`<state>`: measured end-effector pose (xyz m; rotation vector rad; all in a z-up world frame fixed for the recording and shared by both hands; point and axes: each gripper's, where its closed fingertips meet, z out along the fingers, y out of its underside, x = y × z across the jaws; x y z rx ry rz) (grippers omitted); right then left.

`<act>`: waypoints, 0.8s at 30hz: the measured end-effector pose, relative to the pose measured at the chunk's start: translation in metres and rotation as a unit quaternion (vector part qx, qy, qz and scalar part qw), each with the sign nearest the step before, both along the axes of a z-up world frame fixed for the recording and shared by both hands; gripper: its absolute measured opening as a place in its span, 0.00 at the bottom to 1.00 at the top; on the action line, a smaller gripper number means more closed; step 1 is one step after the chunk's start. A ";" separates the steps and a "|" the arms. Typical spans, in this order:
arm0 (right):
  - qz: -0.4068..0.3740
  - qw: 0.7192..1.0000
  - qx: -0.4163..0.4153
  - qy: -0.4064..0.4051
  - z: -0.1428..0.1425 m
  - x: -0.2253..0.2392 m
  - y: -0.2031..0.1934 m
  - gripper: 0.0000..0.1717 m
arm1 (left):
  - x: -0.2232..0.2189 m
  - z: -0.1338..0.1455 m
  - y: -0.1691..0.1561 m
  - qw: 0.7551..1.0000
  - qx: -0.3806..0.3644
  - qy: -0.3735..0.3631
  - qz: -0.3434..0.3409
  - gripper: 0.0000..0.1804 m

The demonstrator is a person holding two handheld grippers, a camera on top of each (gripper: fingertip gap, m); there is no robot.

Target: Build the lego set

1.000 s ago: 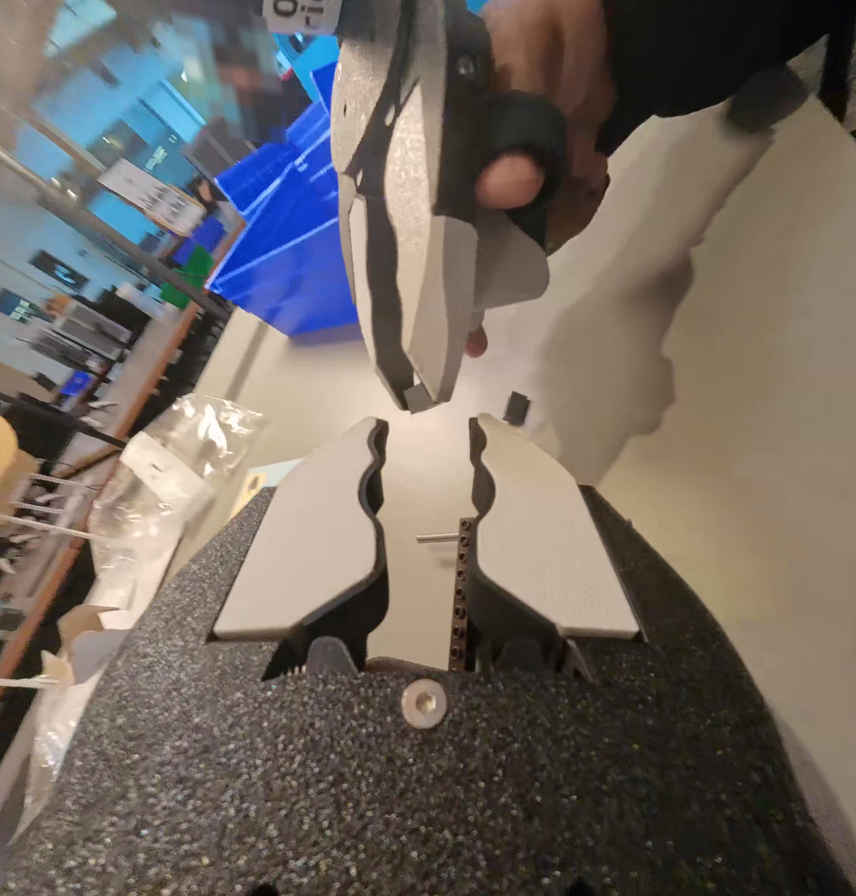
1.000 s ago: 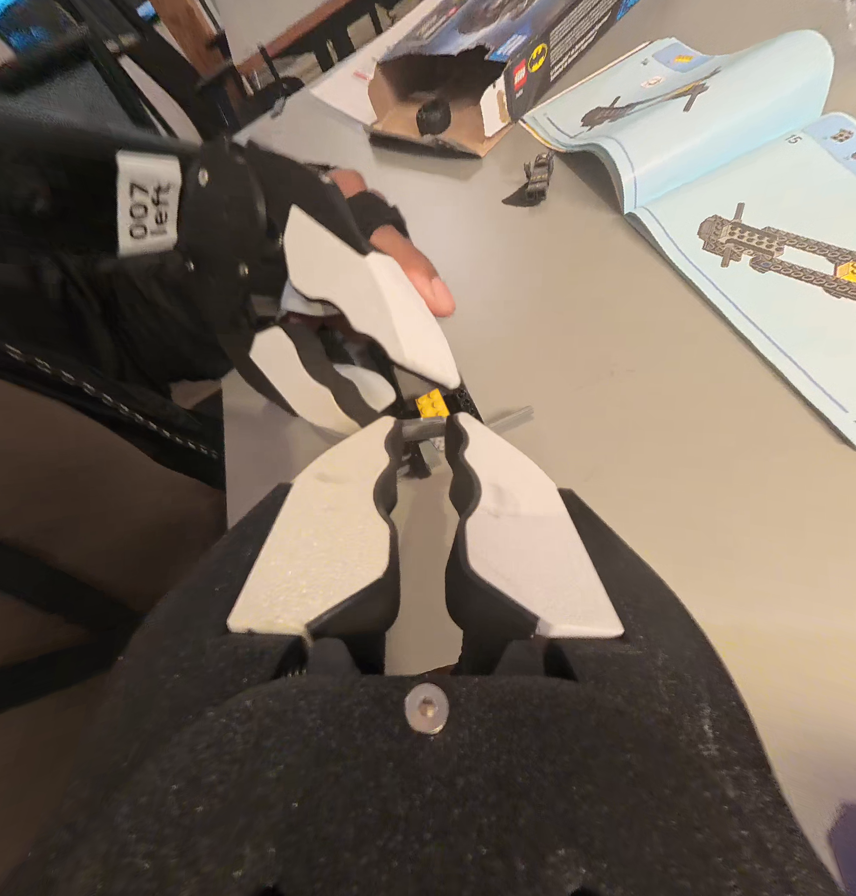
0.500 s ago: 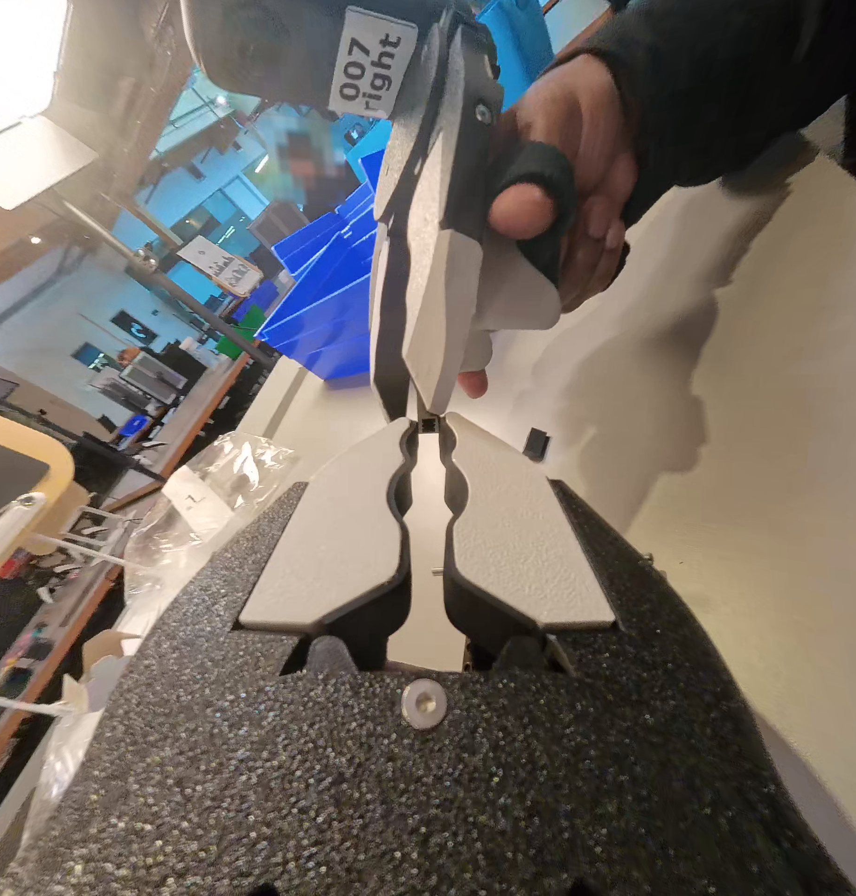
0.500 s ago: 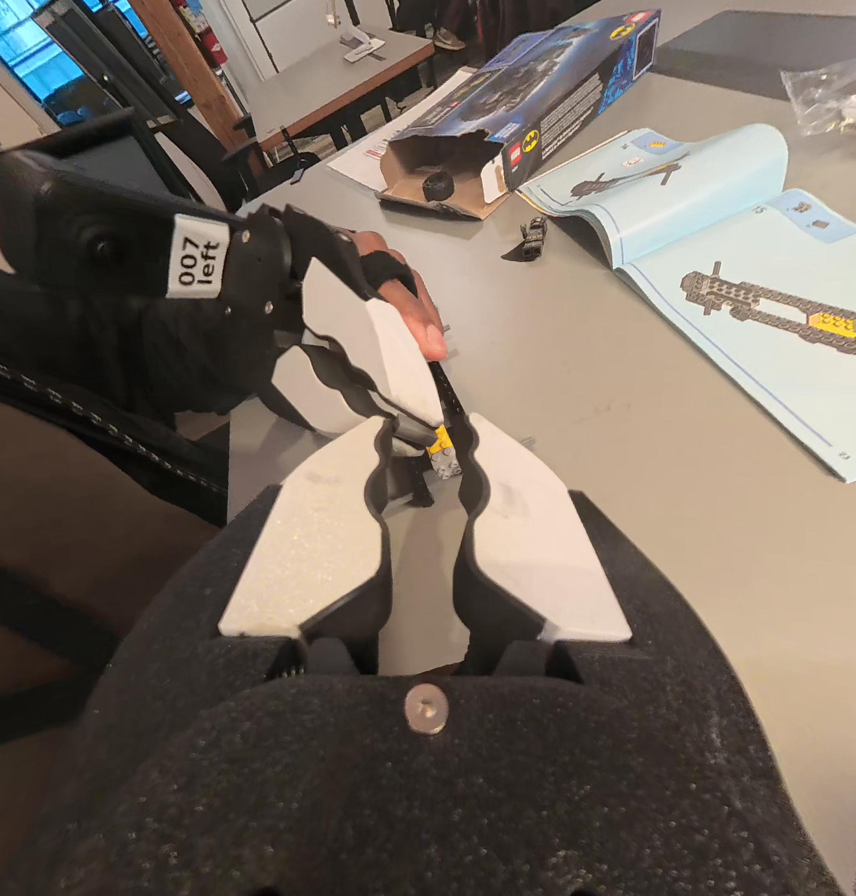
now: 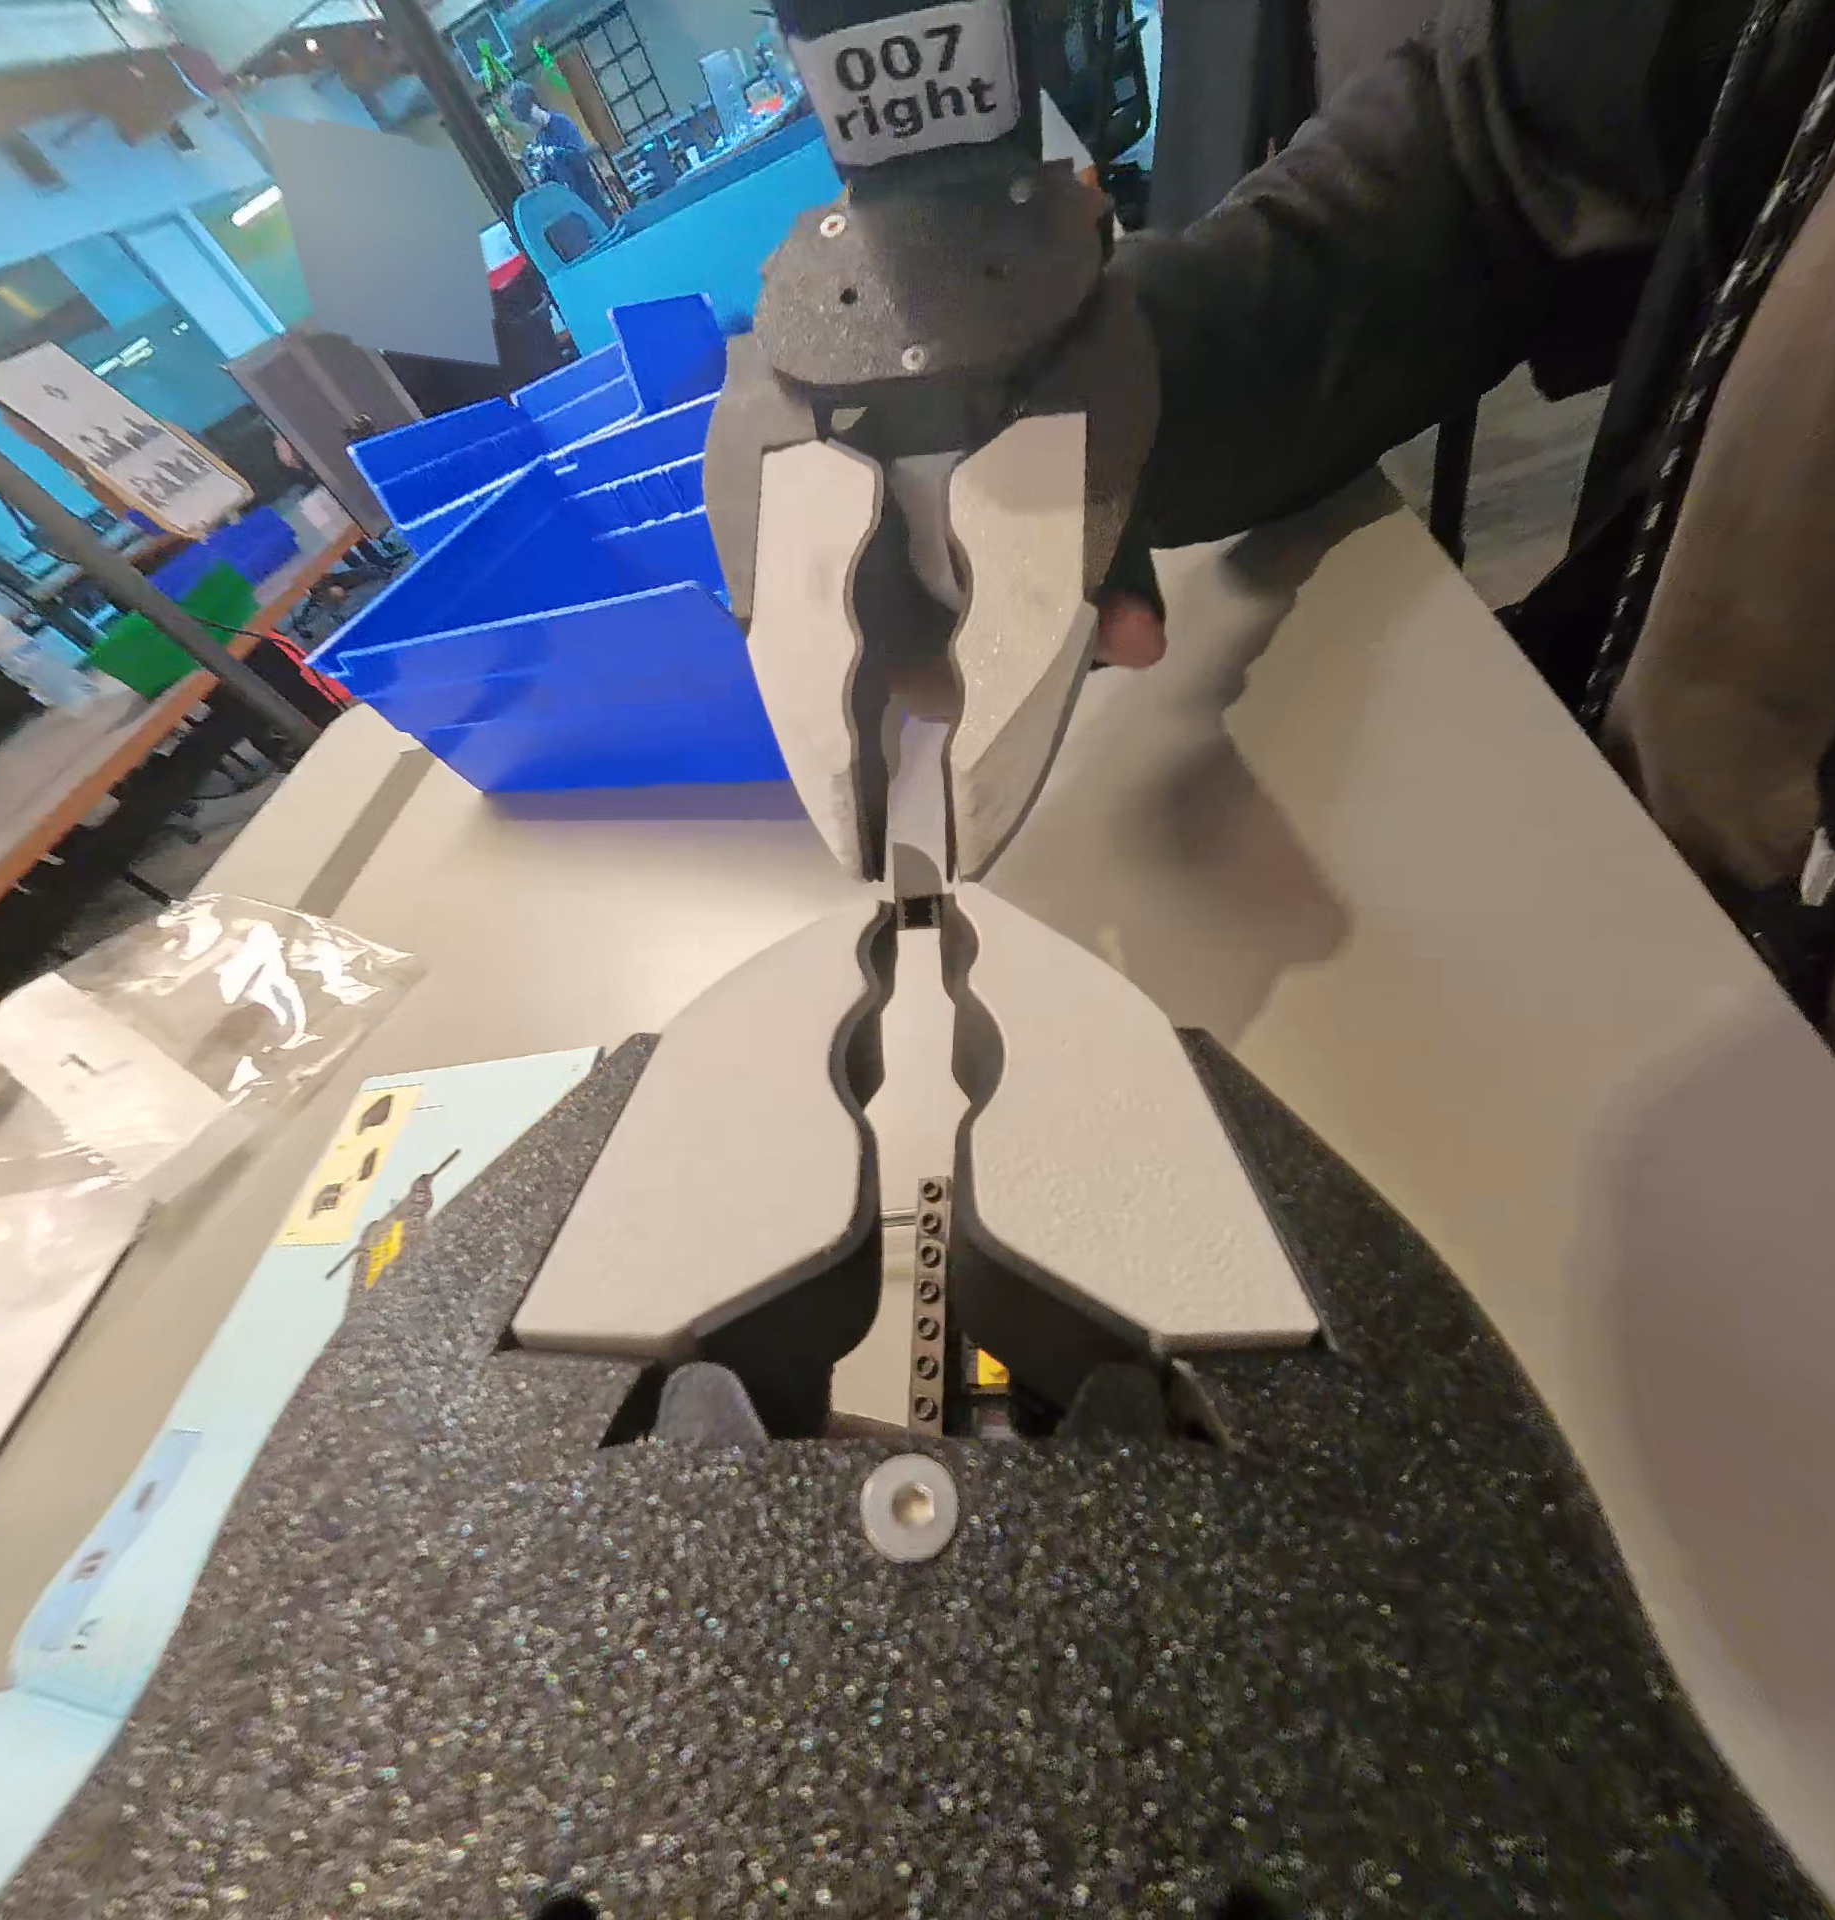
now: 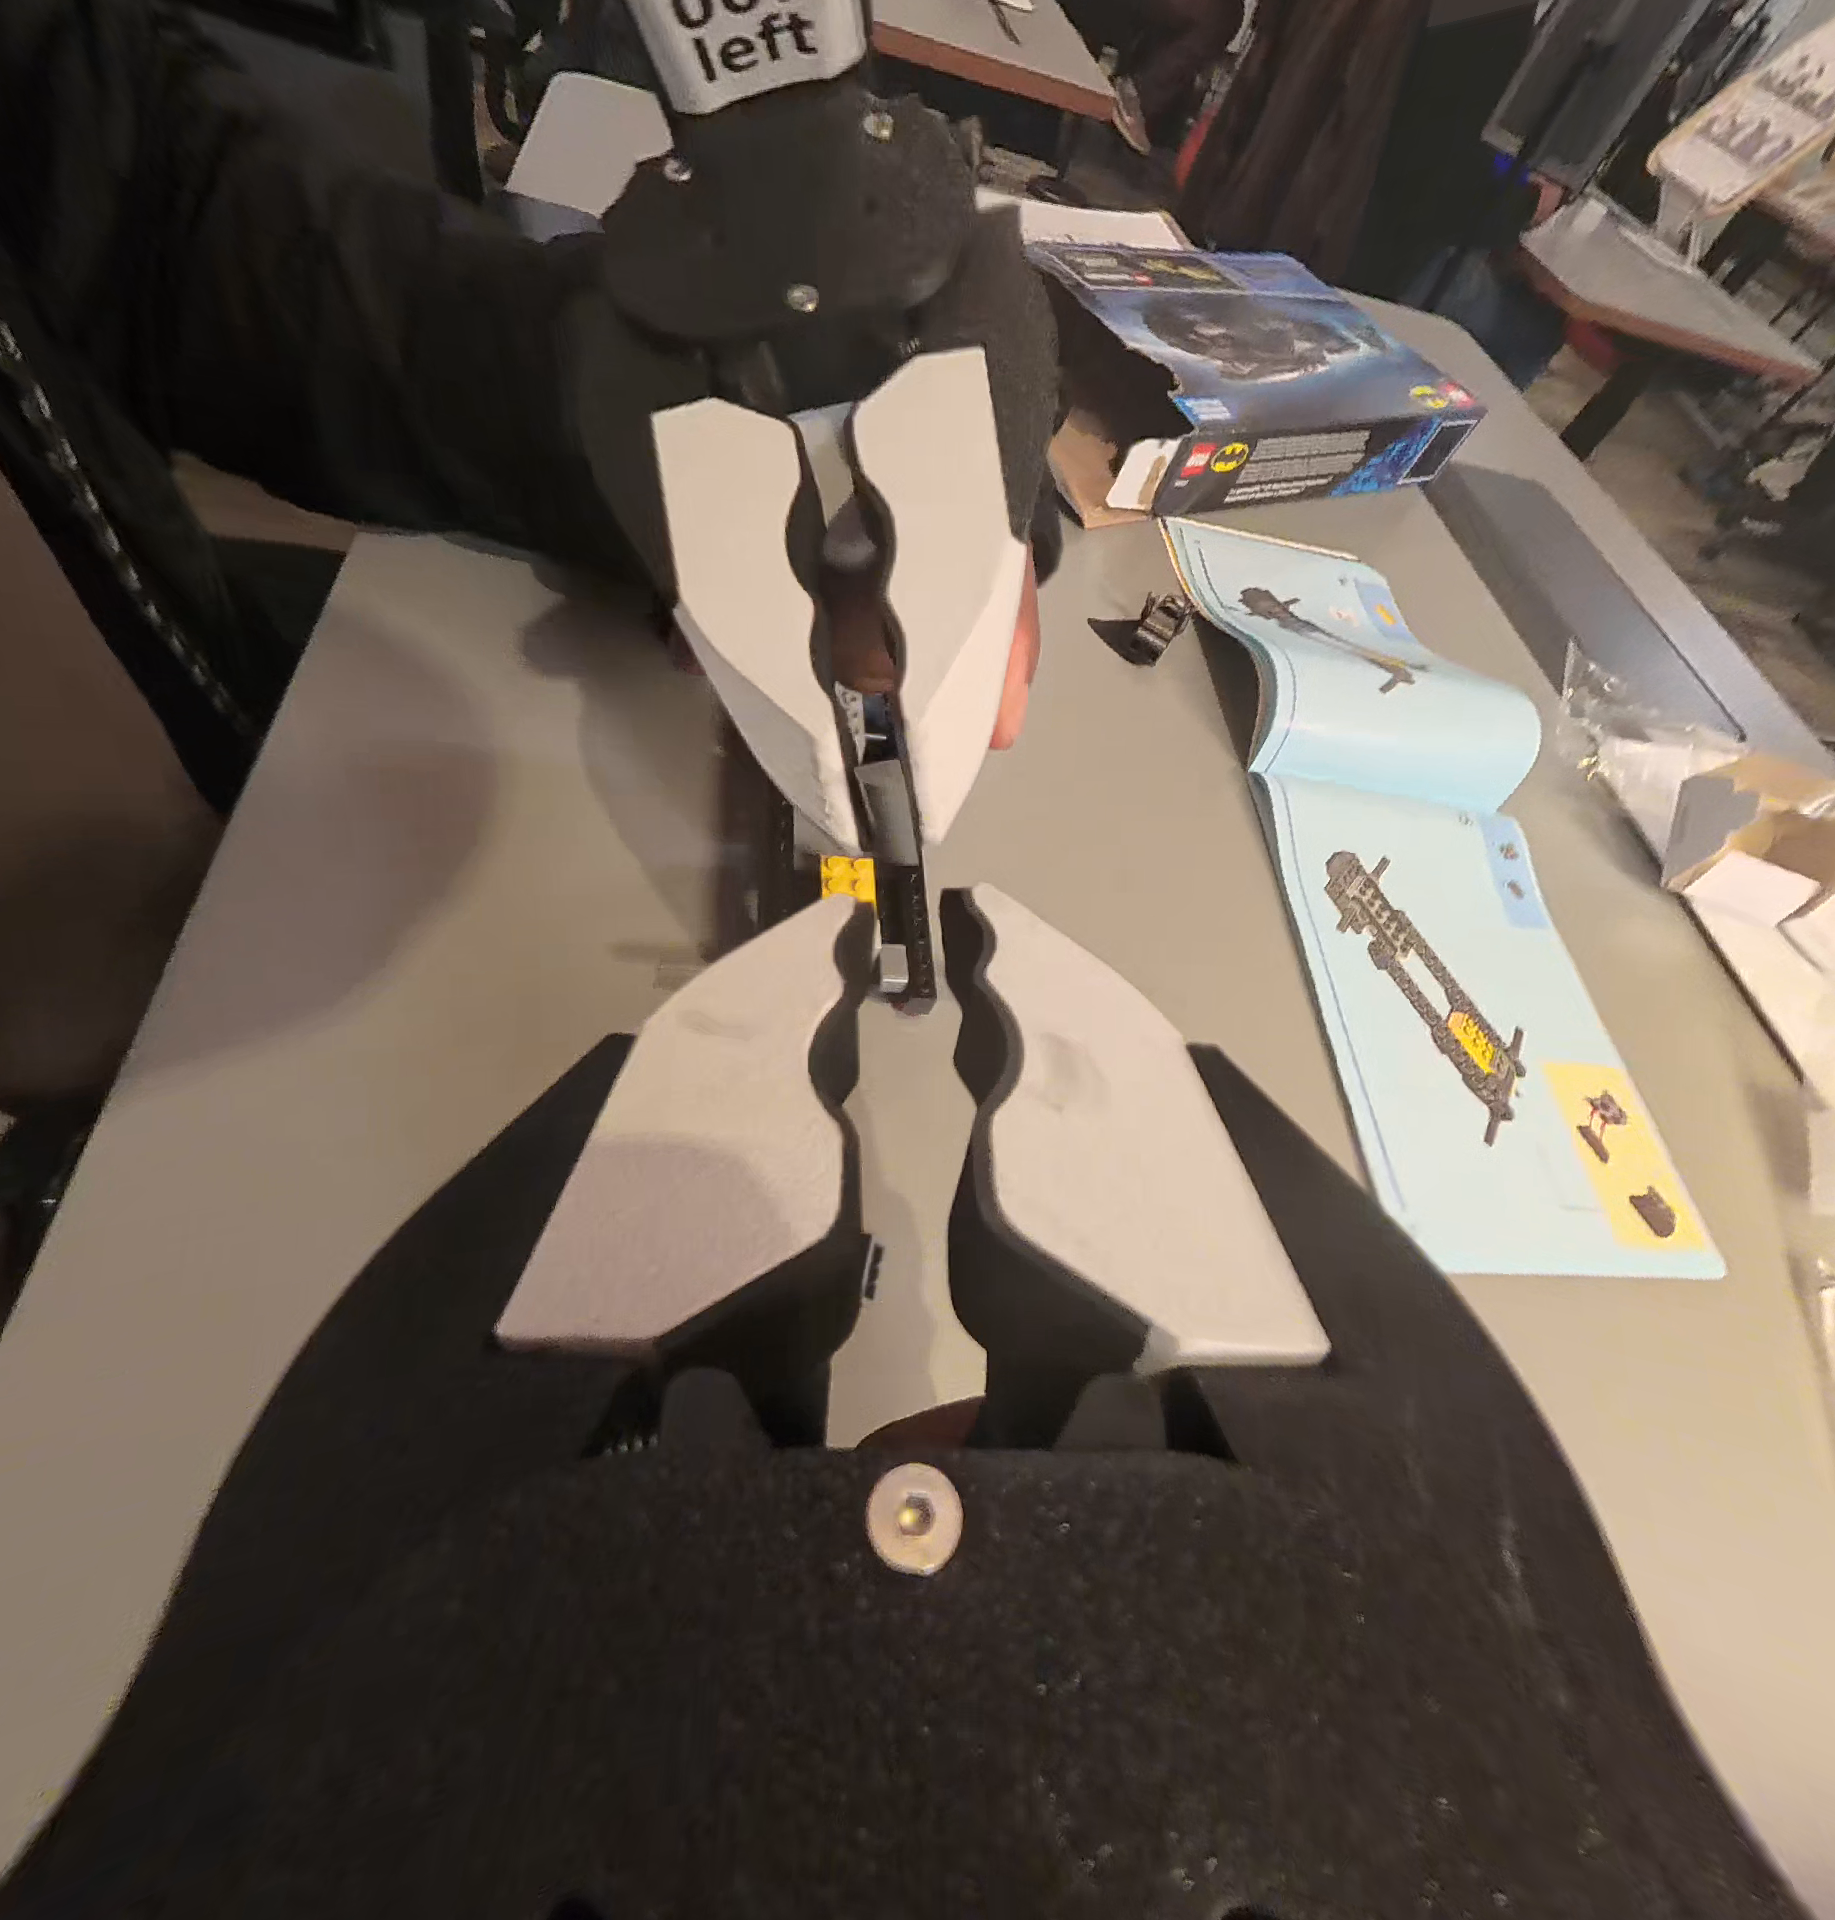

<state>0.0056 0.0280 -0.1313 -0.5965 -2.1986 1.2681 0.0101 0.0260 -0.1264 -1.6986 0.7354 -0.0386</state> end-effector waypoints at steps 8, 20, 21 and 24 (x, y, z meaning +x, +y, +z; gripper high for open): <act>0.013 0.999 0.015 0.031 -0.002 -0.002 -0.006 0.05 | 0.002 -0.008 0.000 1.000 -0.016 -0.014 -0.001 0.04; 0.028 0.999 0.022 0.030 -0.007 0.001 -0.006 0.03 | 0.005 -0.011 0.001 1.000 -0.021 -0.013 -0.003 0.04; 0.028 0.999 0.020 0.030 -0.007 0.002 -0.006 0.03 | 0.005 -0.011 0.002 1.000 -0.019 -0.011 -0.001 0.04; 0.029 0.999 0.011 0.028 -0.007 0.002 -0.005 0.03 | 0.005 -0.011 0.002 1.000 -0.012 -0.006 0.003 0.04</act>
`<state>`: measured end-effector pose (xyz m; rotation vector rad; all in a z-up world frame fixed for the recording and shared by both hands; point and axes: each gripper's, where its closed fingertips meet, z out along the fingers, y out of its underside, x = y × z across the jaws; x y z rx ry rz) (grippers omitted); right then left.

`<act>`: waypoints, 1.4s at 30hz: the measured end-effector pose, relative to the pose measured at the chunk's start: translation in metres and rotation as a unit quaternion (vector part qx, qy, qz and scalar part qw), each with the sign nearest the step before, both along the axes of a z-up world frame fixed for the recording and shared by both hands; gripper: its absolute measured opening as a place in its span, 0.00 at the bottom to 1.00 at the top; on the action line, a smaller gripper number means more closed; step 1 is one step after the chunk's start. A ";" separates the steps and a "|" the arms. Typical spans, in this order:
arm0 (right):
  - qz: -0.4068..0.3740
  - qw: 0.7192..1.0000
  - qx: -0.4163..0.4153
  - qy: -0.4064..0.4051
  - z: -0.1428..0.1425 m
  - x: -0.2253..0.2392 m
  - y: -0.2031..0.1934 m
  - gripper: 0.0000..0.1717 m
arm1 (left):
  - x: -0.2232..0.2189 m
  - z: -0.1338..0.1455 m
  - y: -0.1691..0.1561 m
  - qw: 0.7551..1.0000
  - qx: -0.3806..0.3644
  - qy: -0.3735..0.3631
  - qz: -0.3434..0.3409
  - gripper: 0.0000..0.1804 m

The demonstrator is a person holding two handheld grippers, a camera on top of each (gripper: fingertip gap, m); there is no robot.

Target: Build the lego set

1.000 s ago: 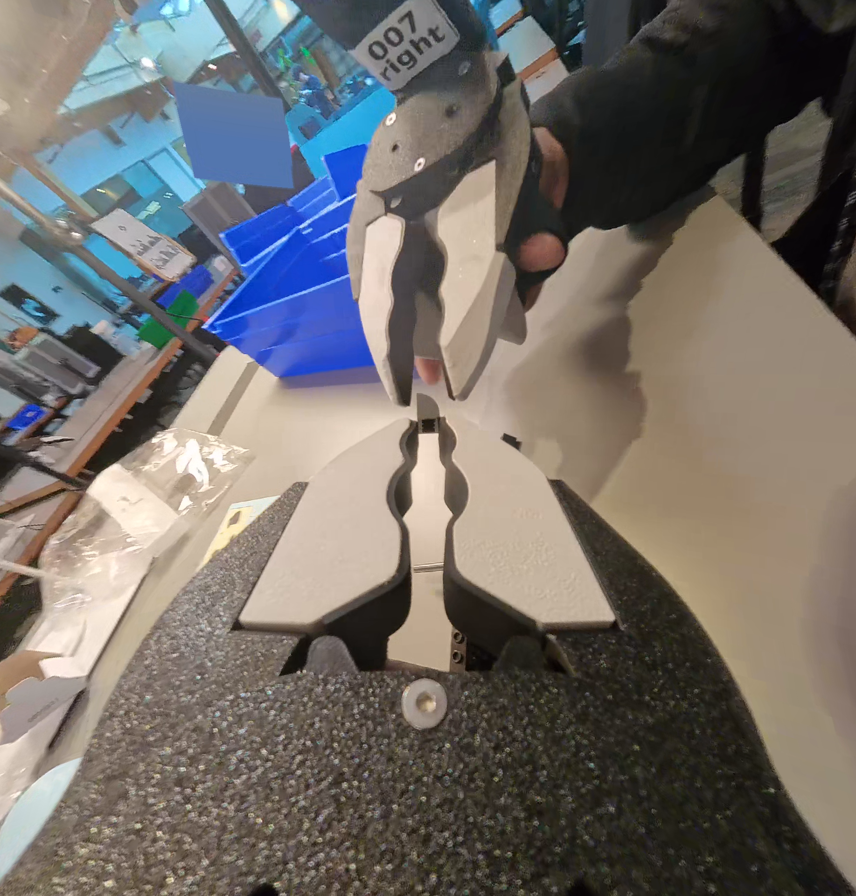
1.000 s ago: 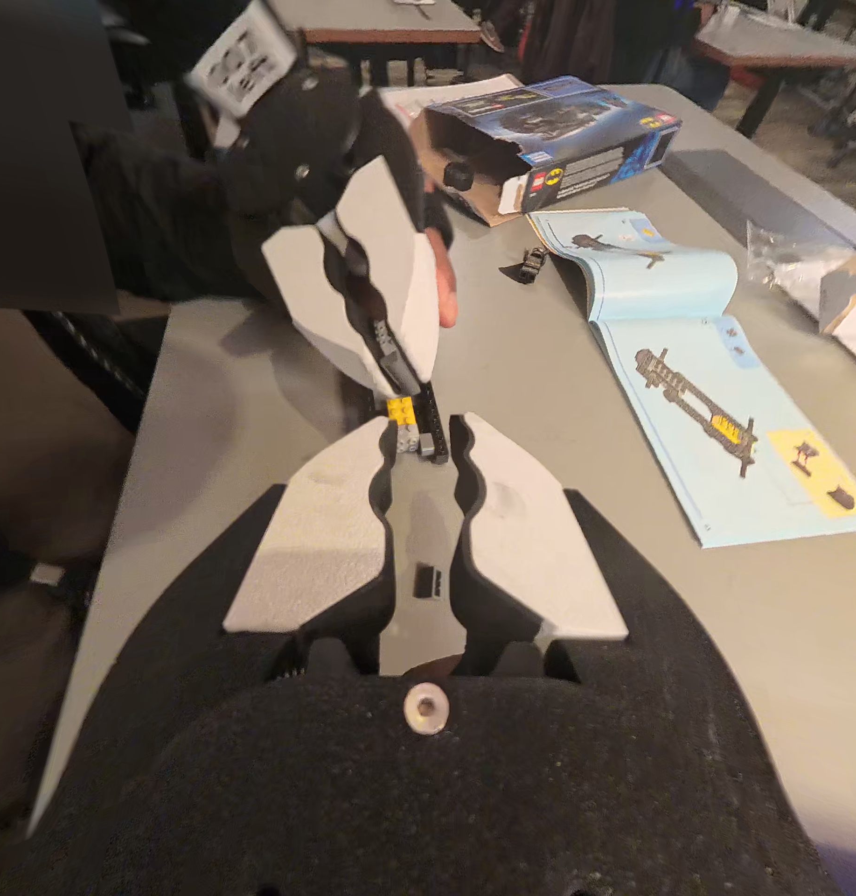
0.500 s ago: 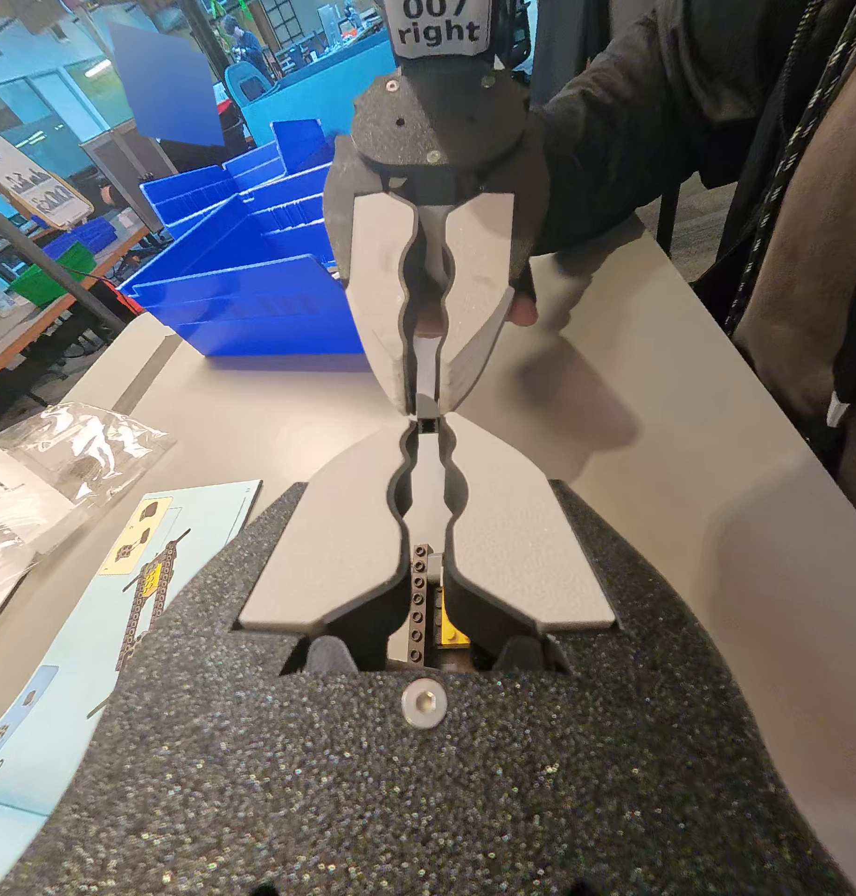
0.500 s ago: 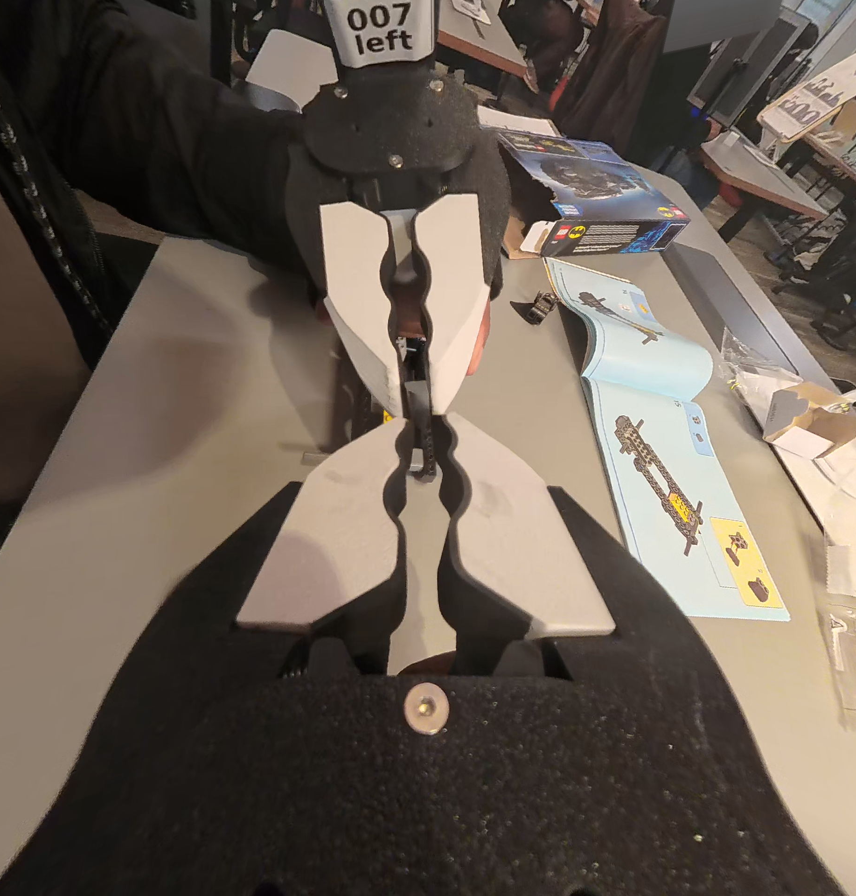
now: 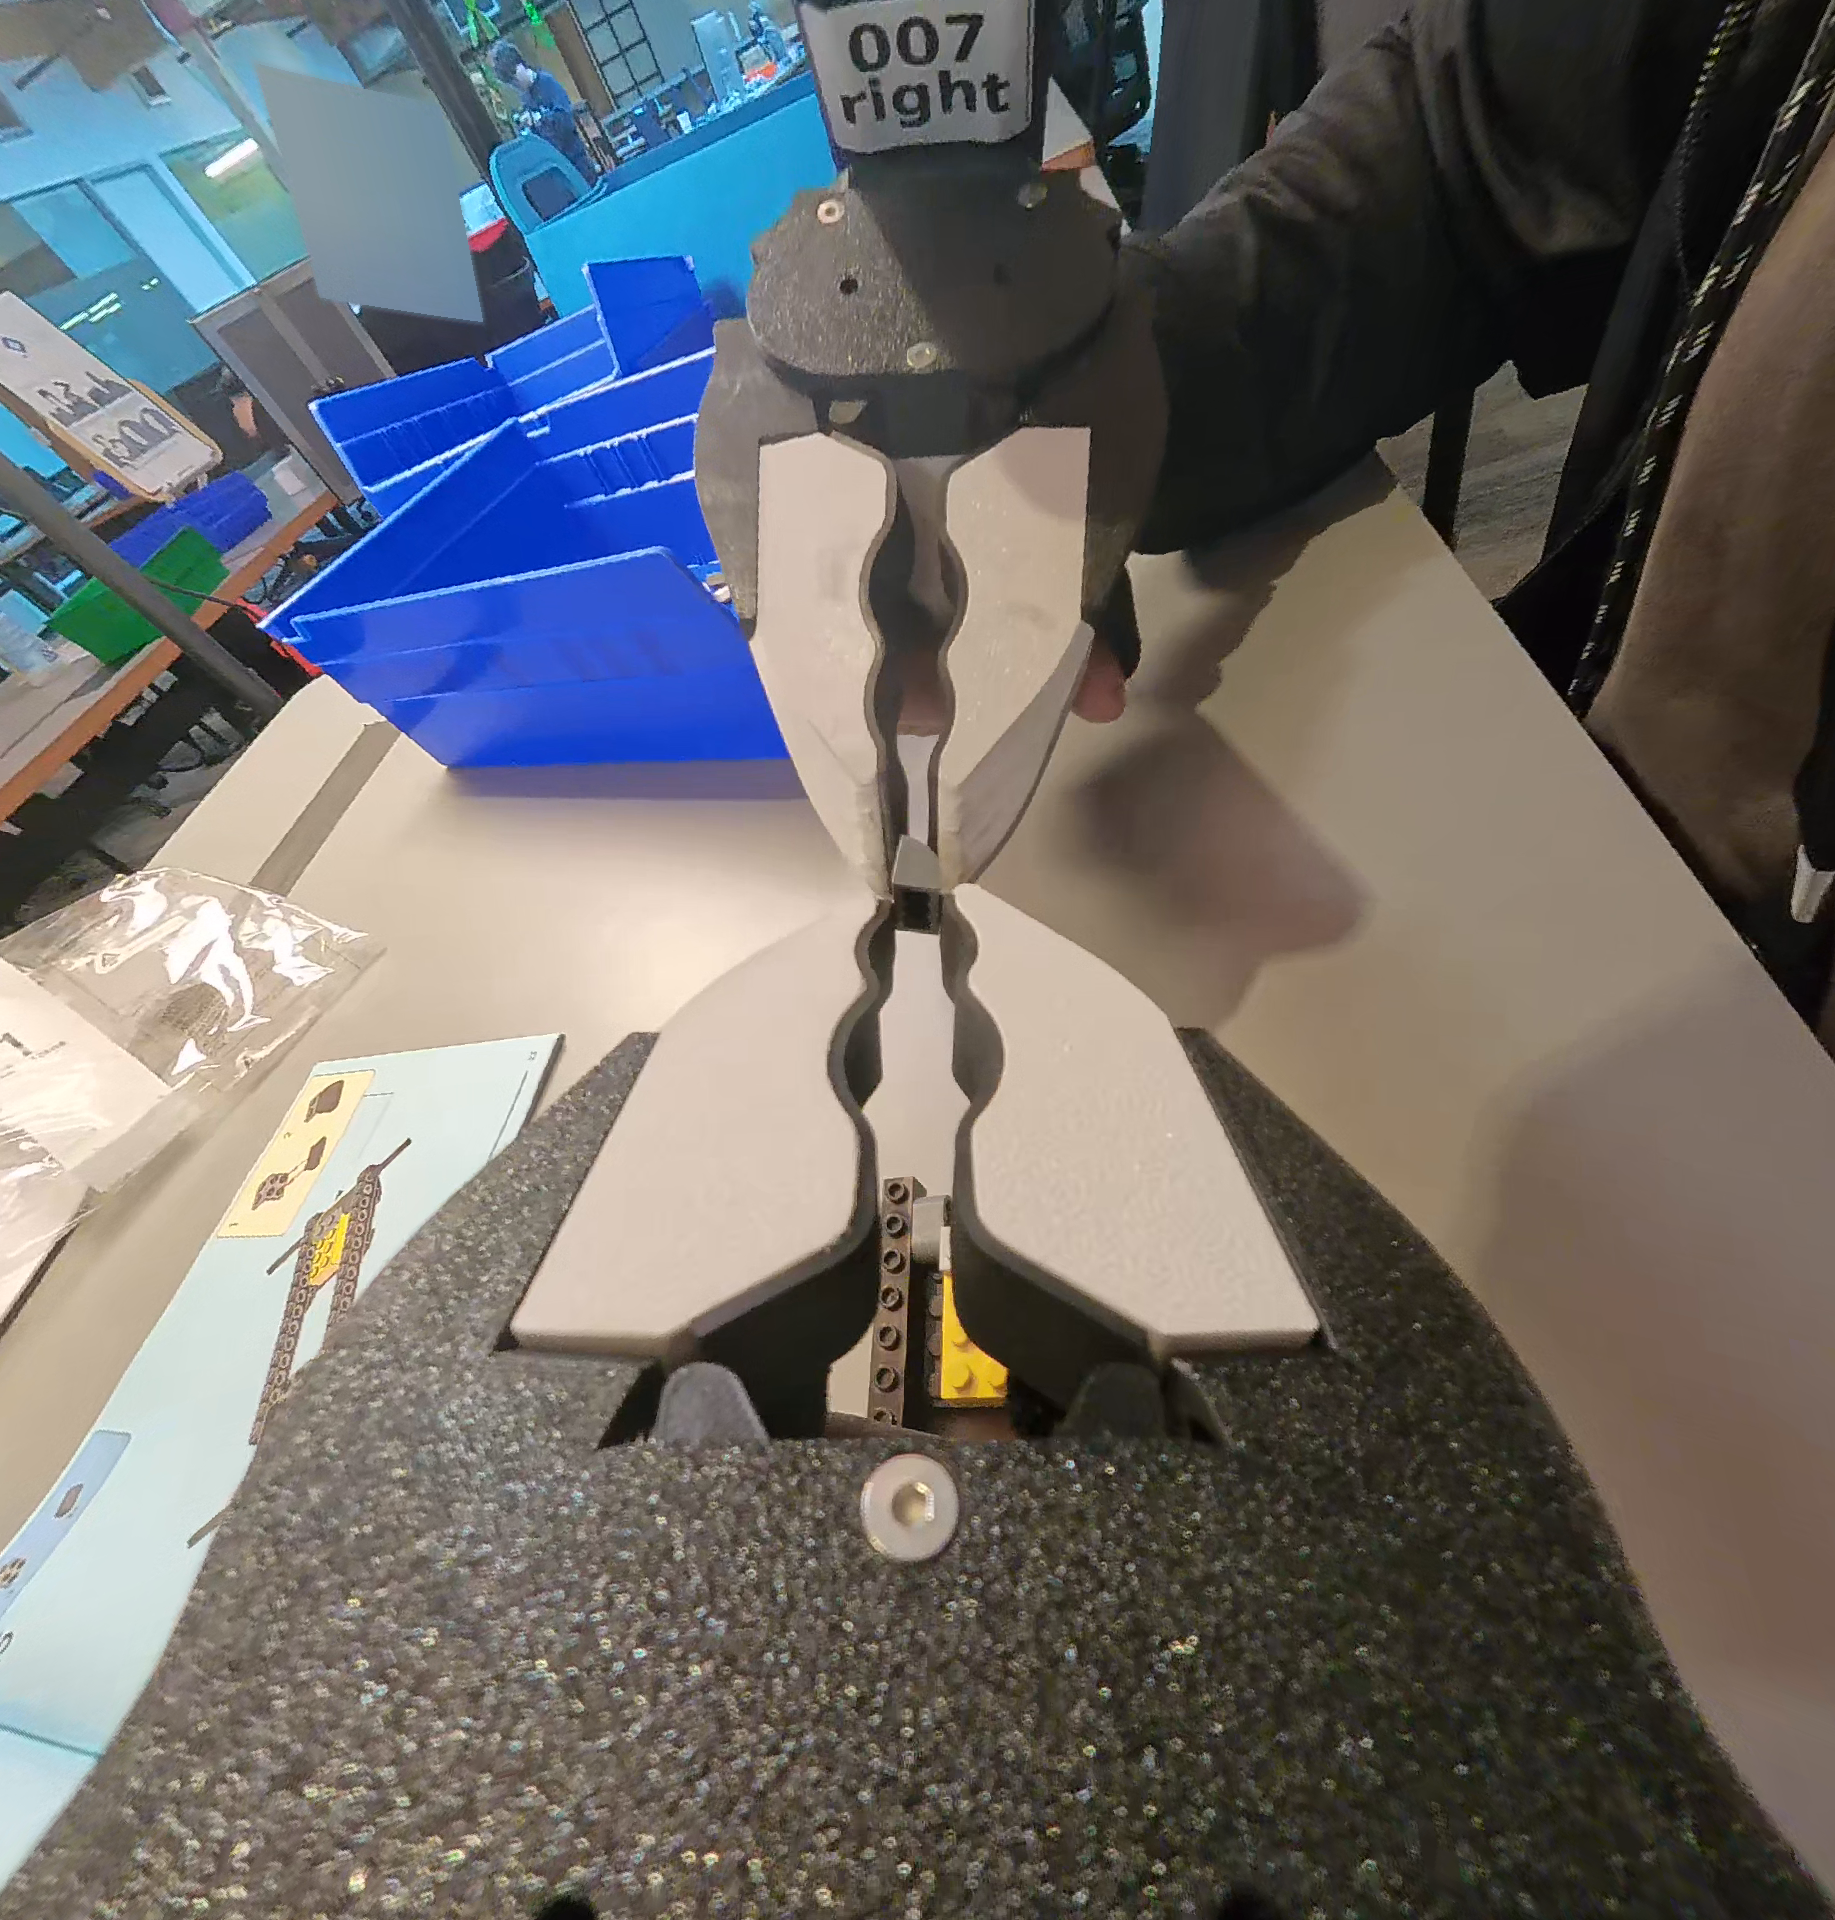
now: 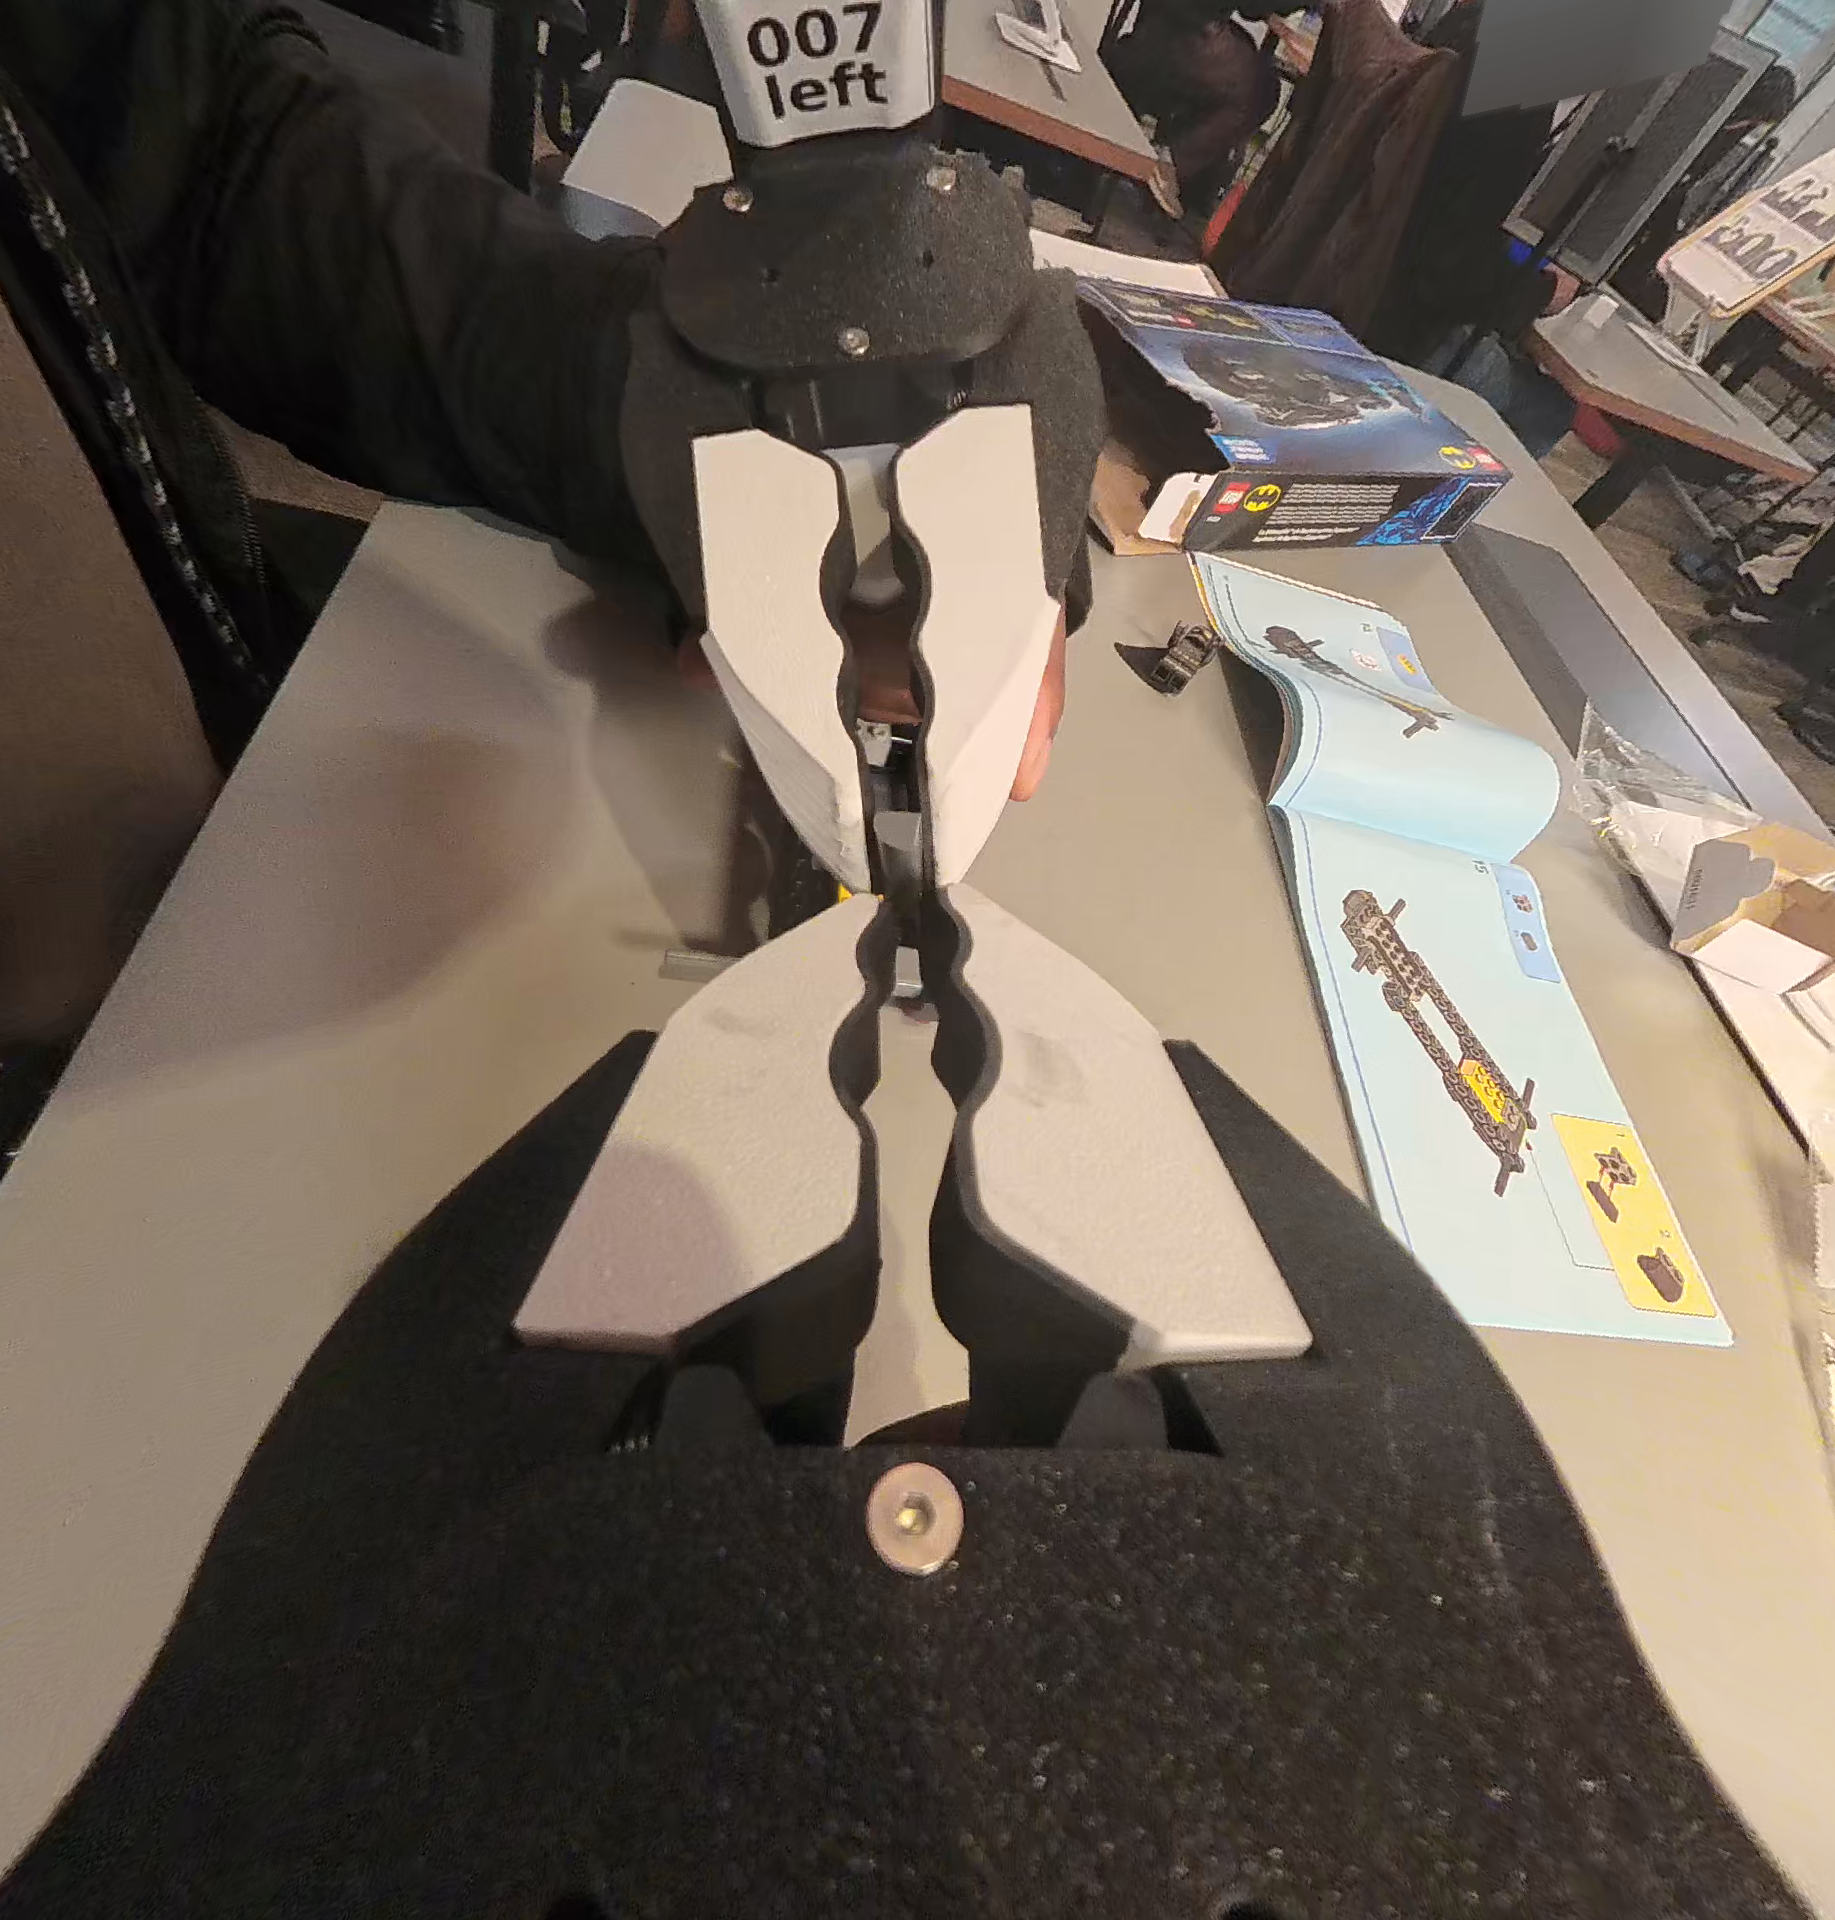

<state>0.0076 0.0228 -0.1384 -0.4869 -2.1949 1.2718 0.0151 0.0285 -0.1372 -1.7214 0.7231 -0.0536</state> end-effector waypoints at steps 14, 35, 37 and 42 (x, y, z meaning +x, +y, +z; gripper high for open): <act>0.001 1.000 0.004 -0.002 -0.003 0.002 -0.002 0.02 | 0.001 0.000 -0.002 0.999 0.015 0.031 -0.002 0.04; 0.005 0.999 -0.046 0.001 0.008 0.003 -0.001 0.02 | 0.001 0.008 0.000 1.000 0.020 -0.004 0.007 0.05; 0.004 0.999 -0.046 0.000 0.008 0.002 0.000 0.02 | -0.001 0.007 -0.001 1.000 0.015 -0.009 0.005 0.06; 0.000 0.999 -0.039 -0.003 0.005 0.001 0.002 0.02 | -0.001 0.003 -0.007 0.998 -0.030 -0.048 -0.004 0.08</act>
